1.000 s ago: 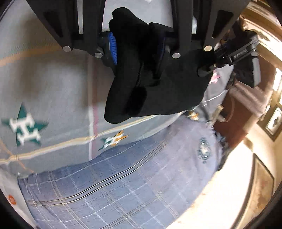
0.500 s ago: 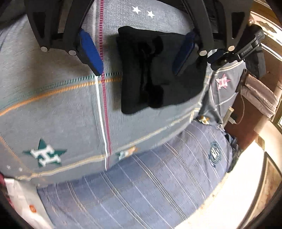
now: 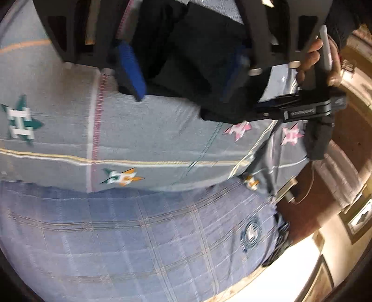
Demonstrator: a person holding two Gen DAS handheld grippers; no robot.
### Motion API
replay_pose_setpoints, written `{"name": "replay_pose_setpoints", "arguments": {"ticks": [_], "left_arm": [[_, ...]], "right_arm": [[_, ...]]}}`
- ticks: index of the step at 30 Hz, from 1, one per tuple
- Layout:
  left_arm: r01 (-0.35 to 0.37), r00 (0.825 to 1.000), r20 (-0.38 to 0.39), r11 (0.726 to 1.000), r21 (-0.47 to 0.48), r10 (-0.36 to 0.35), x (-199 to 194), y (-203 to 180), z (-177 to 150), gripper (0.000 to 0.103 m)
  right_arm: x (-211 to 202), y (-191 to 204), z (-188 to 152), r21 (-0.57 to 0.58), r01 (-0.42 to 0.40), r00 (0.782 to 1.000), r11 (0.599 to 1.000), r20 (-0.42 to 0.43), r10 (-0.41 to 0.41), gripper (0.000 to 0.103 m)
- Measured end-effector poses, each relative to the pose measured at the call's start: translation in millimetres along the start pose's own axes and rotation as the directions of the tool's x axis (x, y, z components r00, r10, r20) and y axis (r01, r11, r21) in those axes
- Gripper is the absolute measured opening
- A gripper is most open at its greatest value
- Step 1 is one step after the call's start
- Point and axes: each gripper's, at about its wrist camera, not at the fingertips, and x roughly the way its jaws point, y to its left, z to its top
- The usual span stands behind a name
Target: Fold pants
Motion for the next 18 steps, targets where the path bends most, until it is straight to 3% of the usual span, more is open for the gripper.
{"name": "replay_pose_setpoints", "arguments": {"ticks": [1,3,6,8,12,14,15,16,17,18], "left_arm": [[-0.001,1.0,0.0,1.0,0.012,0.001,-0.7,-2.3,1.5,0.039],[-0.021,1.0,0.005,0.999,0.037,0.021,-0.1,-7.2,2.5,0.025],[-0.098,0.995,0.016,0.992,0.073,0.098,11.2,-12.7,2.6,0.017],[-0.147,0.989,0.02,0.984,0.099,0.146,20.6,-14.8,3.3,0.016],[-0.191,0.981,0.046,0.973,0.131,0.187,21.1,-18.5,2.2,0.018],[-0.162,0.986,0.047,0.982,0.1,0.158,16.0,-13.8,1.6,0.021],[-0.159,0.986,0.054,0.984,0.084,0.155,10.9,-11.3,0.9,0.034],[-0.168,0.985,0.062,0.983,0.07,0.163,4.8,-9.3,-0.7,0.056],[-0.167,0.983,0.082,0.984,0.055,0.162,-4.0,-5.8,-3.6,0.064],[-0.151,0.985,0.093,0.987,0.05,0.146,-9.5,-4.1,-6.2,0.068]], "right_arm": [[7.1,-2.4,-3.0,-0.002,0.026,1.0,1.0,-0.015,-0.026,0.022],[8.0,-3.8,-3.5,-0.013,0.063,0.998,0.998,-0.012,-0.063,0.014],[8.7,-1.9,0.6,-0.048,0.114,0.993,0.992,-0.001,-0.114,0.011],[31.7,-8.6,-1.4,-0.058,0.174,0.981,0.983,-0.075,-0.178,0.011],[35.8,-29.9,2.2,0.031,0.126,0.987,0.992,-0.104,-0.123,0.011],[28.7,-42.6,1.0,0.113,0.047,0.996,0.992,-0.084,-0.038,0.016],[24.9,-42.5,1.5,0.129,0.028,0.997,0.991,-0.071,-0.019,0.018],[15.6,-43.5,0.3,0.146,0.002,0.999,0.989,-0.046,0.004,0.027],[3.7,-44.5,-2.0,0.157,-0.021,1.0,0.987,-0.007,0.023,0.035],[-4.1,-45.7,-3.5,0.166,-0.029,0.999,0.986,0.019,0.026,0.068]]}}
